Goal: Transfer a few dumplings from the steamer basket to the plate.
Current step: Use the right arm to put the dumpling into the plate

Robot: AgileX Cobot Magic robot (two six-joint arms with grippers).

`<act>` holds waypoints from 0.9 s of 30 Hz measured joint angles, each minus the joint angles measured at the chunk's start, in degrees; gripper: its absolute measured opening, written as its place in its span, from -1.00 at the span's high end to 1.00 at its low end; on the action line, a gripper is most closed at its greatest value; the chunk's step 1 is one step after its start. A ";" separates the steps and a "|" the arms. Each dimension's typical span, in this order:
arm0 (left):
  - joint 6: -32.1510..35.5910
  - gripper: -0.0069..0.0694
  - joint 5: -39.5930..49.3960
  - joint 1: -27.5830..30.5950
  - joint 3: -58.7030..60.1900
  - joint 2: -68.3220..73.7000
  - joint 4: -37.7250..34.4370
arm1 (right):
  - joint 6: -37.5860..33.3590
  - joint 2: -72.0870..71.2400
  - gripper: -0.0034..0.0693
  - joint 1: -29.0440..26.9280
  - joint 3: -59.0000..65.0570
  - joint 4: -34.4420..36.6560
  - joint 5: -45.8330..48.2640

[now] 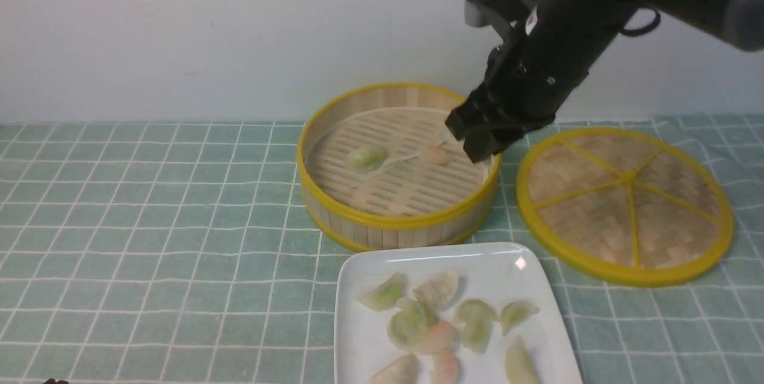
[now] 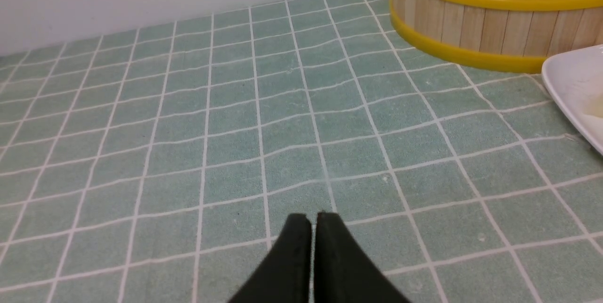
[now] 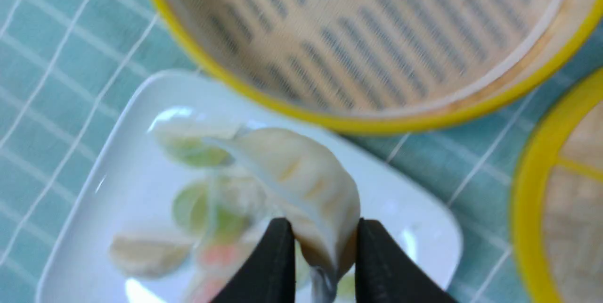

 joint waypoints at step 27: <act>0.00 0.83 0.00 0.00 0.00 0.00 0.00 | 4.40 -1.06 -0.45 9.69 9.27 -16.19 -9.74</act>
